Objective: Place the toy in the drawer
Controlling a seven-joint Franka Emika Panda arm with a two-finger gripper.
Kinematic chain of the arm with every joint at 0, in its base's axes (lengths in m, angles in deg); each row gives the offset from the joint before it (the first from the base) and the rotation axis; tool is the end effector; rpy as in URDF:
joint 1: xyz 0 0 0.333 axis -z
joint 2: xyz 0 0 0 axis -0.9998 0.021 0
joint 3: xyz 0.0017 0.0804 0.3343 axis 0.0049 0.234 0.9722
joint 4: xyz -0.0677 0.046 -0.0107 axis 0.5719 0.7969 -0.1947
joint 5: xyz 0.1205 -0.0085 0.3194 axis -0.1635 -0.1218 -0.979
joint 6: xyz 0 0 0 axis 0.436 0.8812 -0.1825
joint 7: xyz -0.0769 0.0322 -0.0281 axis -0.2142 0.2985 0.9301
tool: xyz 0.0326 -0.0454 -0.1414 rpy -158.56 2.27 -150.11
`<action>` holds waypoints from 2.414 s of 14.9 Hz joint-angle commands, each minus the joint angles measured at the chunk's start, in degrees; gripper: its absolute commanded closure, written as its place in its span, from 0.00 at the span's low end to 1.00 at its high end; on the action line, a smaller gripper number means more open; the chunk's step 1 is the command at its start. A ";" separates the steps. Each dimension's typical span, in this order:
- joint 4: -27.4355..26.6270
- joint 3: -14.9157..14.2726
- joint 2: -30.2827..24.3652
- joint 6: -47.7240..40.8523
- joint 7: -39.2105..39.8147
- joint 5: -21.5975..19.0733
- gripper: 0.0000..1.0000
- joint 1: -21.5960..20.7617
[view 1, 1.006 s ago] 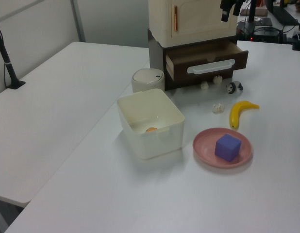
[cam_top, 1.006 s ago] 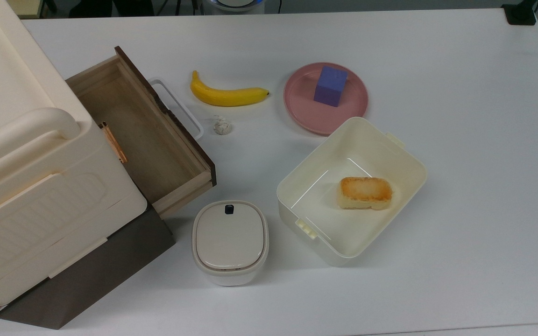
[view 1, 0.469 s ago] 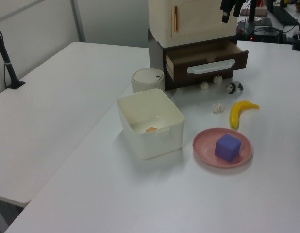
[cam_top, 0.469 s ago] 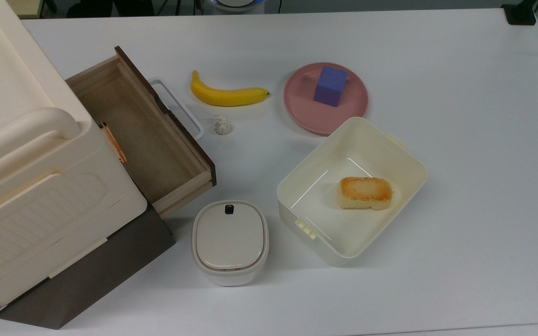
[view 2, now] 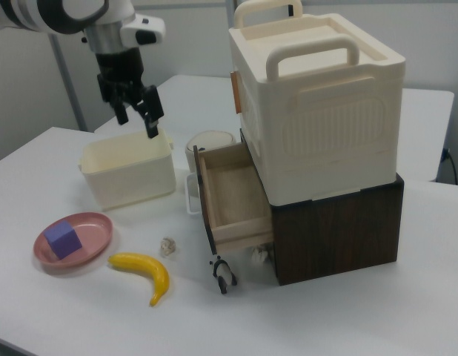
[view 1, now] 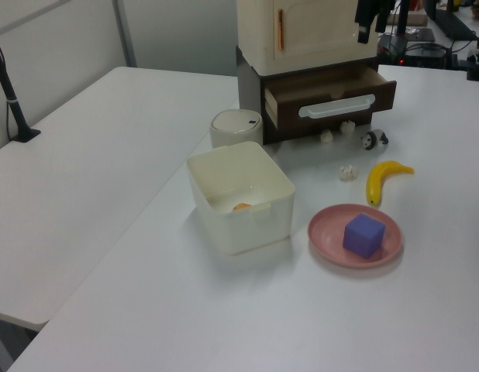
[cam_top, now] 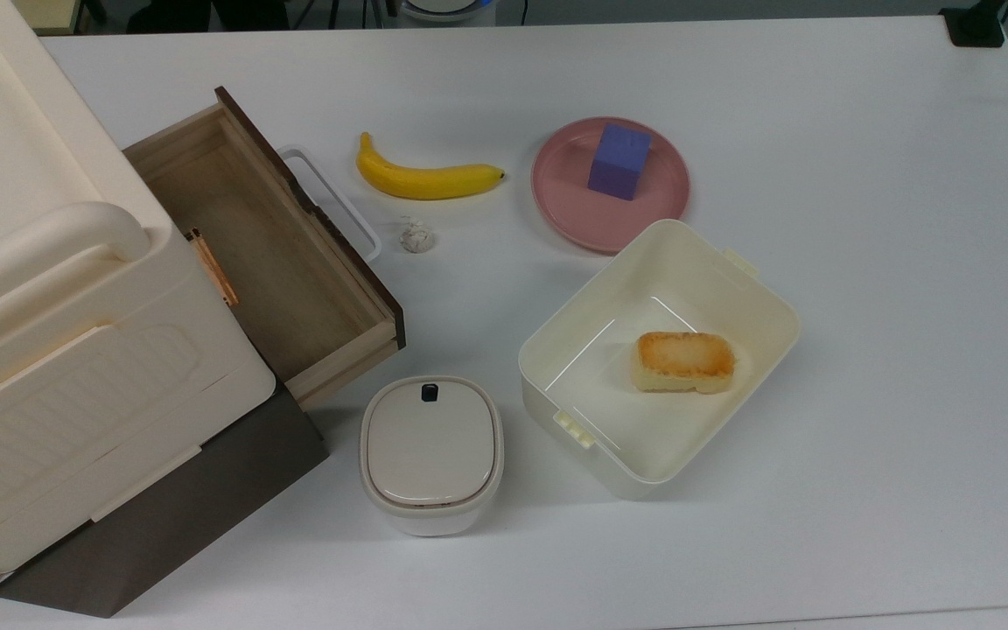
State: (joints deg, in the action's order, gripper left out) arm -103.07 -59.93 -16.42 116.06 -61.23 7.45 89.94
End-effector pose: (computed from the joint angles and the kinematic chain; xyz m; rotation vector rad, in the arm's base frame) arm 0.4889 -0.0372 0.6211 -3.0890 0.3247 -0.0746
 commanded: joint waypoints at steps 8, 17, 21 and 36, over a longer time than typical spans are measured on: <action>-10.91 10.32 0.60 -3.49 5.61 17.73 0.00 -0.53; -17.24 16.48 5.86 -3.49 7.38 34.00 0.00 -0.53; -17.60 18.23 11.40 -3.32 0.98 38.66 0.00 -1.06; -18.21 18.33 23.80 7.31 -31.17 58.88 0.00 -1.50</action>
State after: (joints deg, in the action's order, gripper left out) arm -120.86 -41.47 7.83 119.31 -85.74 65.62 87.53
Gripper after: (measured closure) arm 0.000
